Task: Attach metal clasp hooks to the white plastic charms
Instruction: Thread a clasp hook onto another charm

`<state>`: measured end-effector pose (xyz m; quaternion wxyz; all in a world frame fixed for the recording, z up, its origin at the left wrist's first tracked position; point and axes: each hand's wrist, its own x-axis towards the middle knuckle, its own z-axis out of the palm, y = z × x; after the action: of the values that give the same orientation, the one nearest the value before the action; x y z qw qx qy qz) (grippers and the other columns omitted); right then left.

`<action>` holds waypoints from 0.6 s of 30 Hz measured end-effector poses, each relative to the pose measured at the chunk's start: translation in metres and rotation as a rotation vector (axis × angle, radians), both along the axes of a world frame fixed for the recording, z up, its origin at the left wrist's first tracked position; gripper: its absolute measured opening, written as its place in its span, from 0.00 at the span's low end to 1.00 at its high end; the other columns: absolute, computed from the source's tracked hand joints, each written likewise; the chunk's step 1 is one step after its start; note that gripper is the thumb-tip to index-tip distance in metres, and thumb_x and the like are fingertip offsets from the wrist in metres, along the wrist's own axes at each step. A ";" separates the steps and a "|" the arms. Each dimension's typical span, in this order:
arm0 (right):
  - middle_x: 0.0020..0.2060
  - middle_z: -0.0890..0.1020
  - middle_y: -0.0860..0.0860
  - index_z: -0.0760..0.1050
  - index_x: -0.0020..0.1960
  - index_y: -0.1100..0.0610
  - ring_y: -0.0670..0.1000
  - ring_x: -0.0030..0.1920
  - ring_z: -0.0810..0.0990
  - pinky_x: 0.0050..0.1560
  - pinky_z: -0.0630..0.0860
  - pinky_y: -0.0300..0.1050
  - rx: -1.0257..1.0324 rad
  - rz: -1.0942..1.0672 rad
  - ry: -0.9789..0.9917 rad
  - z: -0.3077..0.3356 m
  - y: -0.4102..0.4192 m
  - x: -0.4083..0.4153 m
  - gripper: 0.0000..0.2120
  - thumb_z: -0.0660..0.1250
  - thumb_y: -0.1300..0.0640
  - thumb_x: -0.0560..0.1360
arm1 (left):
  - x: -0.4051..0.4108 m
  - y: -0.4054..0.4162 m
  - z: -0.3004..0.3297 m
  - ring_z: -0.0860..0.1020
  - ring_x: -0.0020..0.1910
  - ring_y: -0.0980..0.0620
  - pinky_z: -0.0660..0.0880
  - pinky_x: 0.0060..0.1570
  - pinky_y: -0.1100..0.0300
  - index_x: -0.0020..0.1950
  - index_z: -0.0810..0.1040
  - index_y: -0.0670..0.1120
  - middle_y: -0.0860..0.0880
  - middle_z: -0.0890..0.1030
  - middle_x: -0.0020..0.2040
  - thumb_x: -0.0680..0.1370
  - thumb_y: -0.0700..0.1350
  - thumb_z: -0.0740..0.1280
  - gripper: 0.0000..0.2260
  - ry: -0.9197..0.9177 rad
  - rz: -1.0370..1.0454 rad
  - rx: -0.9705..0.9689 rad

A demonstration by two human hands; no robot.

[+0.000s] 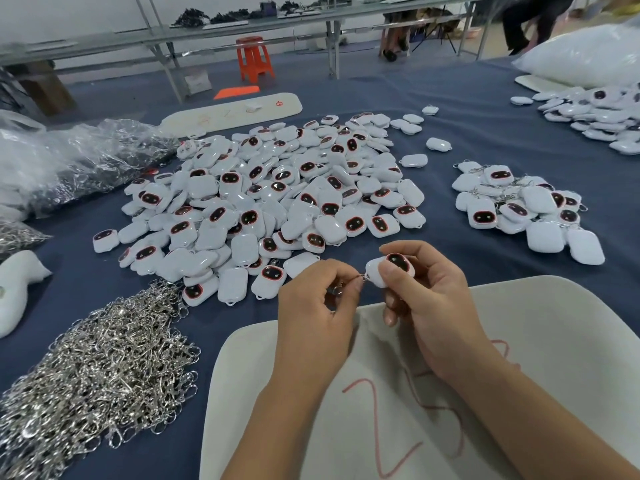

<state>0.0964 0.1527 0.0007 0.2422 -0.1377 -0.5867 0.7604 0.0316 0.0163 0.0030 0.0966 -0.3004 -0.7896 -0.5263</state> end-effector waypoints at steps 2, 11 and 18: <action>0.33 0.79 0.57 0.81 0.52 0.54 0.50 0.26 0.71 0.23 0.72 0.43 0.123 -0.007 -0.029 -0.002 0.000 0.001 0.03 0.72 0.60 0.80 | 0.001 0.000 0.001 0.78 0.42 0.53 0.72 0.40 0.65 0.43 0.79 0.50 0.56 0.79 0.39 0.78 0.40 0.70 0.06 0.040 -0.003 -0.064; 0.34 0.82 0.44 0.77 0.52 0.46 0.46 0.27 0.78 0.30 0.71 0.34 0.528 -0.097 -0.006 -0.007 -0.004 0.004 0.07 0.72 0.53 0.76 | 0.004 -0.001 0.003 0.74 0.41 0.45 0.72 0.42 0.46 0.45 0.79 0.42 0.47 0.77 0.41 0.79 0.35 0.67 0.05 0.250 -0.025 -0.347; 0.32 0.77 0.51 0.77 0.57 0.54 0.48 0.25 0.69 0.22 0.69 0.40 0.061 0.069 0.105 -0.002 0.000 0.000 0.07 0.69 0.57 0.80 | 0.006 0.006 0.001 0.81 0.42 0.55 0.78 0.45 0.60 0.43 0.83 0.49 0.53 0.84 0.41 0.77 0.39 0.73 0.05 -0.344 -0.010 0.229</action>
<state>0.0967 0.1530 -0.0017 0.2502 -0.0699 -0.6003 0.7564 0.0372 0.0226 0.0044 -0.0087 -0.1968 -0.7279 -0.6568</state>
